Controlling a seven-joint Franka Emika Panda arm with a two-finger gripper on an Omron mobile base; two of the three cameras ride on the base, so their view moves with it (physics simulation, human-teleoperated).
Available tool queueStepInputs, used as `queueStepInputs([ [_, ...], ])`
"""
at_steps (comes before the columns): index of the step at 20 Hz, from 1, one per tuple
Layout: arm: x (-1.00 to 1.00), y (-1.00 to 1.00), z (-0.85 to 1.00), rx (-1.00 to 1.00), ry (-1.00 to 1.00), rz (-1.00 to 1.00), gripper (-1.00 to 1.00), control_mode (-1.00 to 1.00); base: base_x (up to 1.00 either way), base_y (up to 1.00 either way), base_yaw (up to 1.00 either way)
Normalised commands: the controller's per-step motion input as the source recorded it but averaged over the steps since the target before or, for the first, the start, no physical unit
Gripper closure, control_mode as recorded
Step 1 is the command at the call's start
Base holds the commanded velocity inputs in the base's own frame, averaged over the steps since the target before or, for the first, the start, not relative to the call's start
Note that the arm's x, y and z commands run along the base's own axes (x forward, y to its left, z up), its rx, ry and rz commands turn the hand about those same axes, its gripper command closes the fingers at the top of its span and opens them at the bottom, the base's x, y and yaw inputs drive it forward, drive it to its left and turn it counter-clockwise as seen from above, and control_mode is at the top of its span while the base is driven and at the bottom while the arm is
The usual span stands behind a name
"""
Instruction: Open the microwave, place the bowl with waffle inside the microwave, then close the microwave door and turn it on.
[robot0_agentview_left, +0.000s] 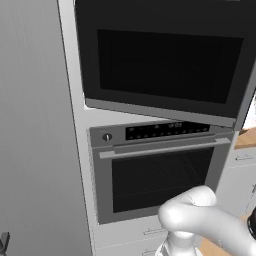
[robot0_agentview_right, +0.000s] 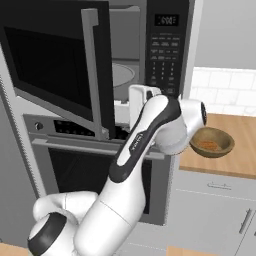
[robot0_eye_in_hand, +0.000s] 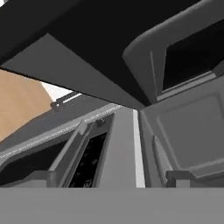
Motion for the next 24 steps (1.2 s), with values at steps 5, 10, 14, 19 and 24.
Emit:
queueStepInputs([
  [5, -0.99, 0.3, 0.2, -0.01, -0.3, 0.19, -1.0, -1.0, 0.0, 0.0, 0.0],
  [10, -0.98, 0.48, 0.11, -0.07, -0.27, 0.19, -1.0, -1.0, 0.0, 0.0, 0.0],
  [14, -0.84, 0.78, 0.01, -0.14, -0.22, 0.21, -1.0, -1.0, 0.0, 0.0, 0.0],
  [19, -0.74, 0.97, 0.0, -0.21, -0.2, 0.23, -1.0, -1.0, 0.0, 0.0, 0.0],
  [24, -0.69, 1.0, 0.0, -0.21, -0.17, 0.24, -1.0, -1.0, 0.0, 0.0, 0.0],
])
